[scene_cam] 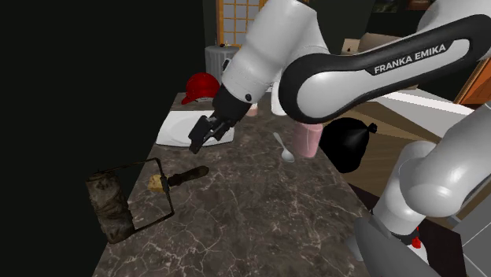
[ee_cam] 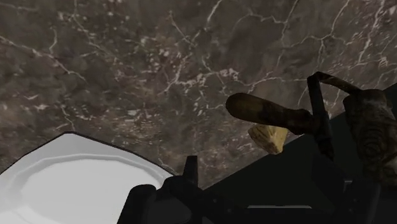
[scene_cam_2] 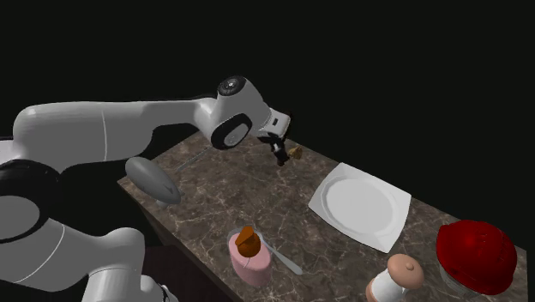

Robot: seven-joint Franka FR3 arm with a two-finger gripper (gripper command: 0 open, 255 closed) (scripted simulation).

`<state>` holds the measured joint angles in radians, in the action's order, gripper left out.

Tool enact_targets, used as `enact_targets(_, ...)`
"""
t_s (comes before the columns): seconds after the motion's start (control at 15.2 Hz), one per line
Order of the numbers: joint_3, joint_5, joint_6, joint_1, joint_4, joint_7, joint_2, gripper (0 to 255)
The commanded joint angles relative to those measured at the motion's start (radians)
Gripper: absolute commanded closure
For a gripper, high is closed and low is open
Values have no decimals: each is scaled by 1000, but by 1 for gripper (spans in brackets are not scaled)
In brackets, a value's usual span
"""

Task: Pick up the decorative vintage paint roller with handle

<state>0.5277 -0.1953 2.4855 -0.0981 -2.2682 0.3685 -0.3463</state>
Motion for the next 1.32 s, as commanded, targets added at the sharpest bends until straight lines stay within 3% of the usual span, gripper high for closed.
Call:
enact_targets(0.0, 51, 45, 47, 18, 34, 52, 54, 0)
enact_targets(0.26, 169, 209, 122, 75, 126, 202, 188, 0)
enact_targets(0.46, 247, 400, 150, 107, 209, 356, 304, 0)
enact_targets(1.06, 246, 514, 236, 107, 152, 448, 356, 0)
enact_targets(1.12, 246, 514, 236, 107, 152, 448, 355, 255)
enact_targets(1.25, 246, 516, 237, 107, 152, 450, 356, 255)
